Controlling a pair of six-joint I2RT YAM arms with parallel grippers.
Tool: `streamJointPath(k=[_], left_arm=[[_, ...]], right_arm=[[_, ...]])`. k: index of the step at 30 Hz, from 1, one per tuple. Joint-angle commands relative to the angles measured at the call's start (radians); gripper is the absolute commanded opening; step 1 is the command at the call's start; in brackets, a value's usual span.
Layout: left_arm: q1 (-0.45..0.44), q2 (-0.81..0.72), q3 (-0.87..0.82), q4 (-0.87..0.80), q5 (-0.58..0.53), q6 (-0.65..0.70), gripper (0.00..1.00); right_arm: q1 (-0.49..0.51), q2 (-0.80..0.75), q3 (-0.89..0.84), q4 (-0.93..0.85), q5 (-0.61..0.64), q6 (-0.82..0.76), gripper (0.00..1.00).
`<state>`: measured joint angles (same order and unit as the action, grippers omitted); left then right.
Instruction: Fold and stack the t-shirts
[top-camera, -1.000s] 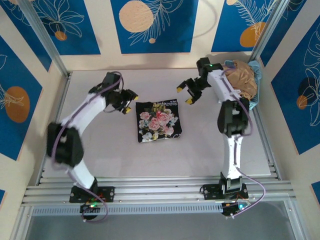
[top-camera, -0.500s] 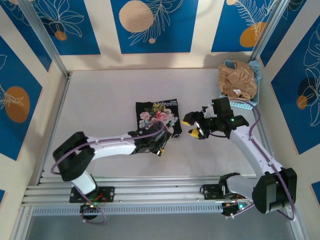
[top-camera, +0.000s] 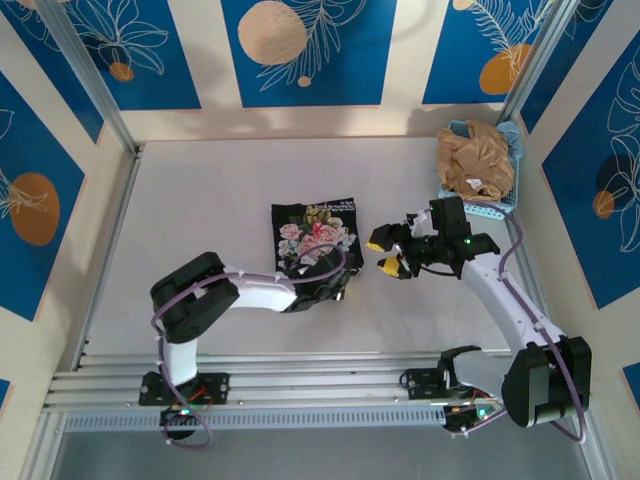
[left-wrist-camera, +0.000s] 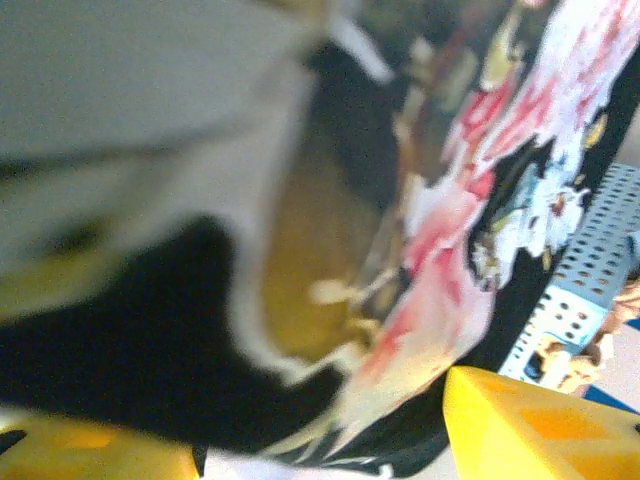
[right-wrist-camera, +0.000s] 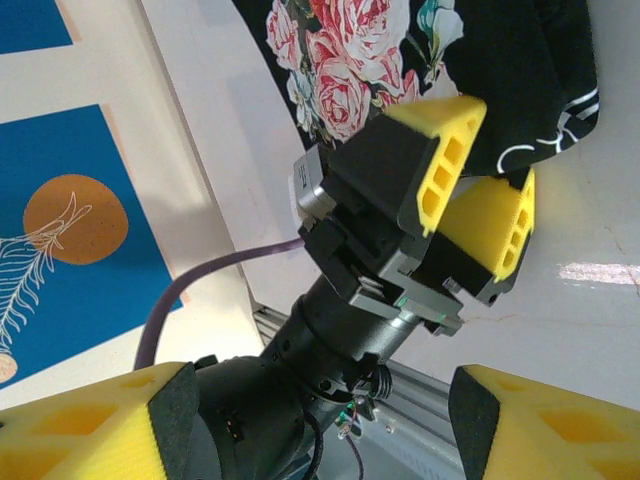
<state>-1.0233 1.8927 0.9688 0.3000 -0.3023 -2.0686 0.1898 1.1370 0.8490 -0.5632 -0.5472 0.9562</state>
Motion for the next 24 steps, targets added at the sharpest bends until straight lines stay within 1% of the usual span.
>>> streamJointPath(k=[1,5,7,10,14,16,18,20,21,24], left_arm=[[0.015,0.062,0.038,0.086,-0.057,-0.299,0.60],[0.036,0.085,0.045,0.093,-0.073,-0.306,0.48],[0.061,0.099,0.051,0.094,-0.066,-0.302,0.39],[0.104,0.125,0.067,0.108,-0.054,-0.287,0.20],[0.176,0.134,0.080,0.101,-0.024,-0.243,0.04],[0.227,0.127,0.074,0.086,0.010,-0.202,0.01],[0.281,0.108,0.051,0.082,0.038,-0.148,0.01],[0.350,0.085,0.028,0.079,0.088,-0.061,0.00],[0.395,0.071,0.020,0.058,0.133,-0.009,0.00],[0.511,0.016,-0.004,-0.017,0.211,0.136,0.00]], right_arm=[[-0.006,-0.006,-0.014,-0.004,-0.039,-0.017,0.69],[-0.007,0.008,-0.011,0.006,-0.042,-0.008,0.69],[-0.007,0.012,-0.010,0.008,-0.039,-0.004,0.69],[-0.010,0.019,-0.010,0.005,-0.033,-0.002,0.69],[-0.014,0.026,-0.005,-0.002,-0.026,-0.001,0.68],[-0.018,0.030,-0.001,-0.009,-0.021,-0.004,0.68],[-0.020,0.033,0.005,-0.013,-0.020,-0.006,0.68],[-0.022,0.034,0.007,-0.014,-0.016,-0.004,0.68],[-0.021,0.035,0.006,-0.012,-0.013,-0.001,0.68],[-0.023,0.041,0.002,-0.001,-0.011,0.008,0.68]])
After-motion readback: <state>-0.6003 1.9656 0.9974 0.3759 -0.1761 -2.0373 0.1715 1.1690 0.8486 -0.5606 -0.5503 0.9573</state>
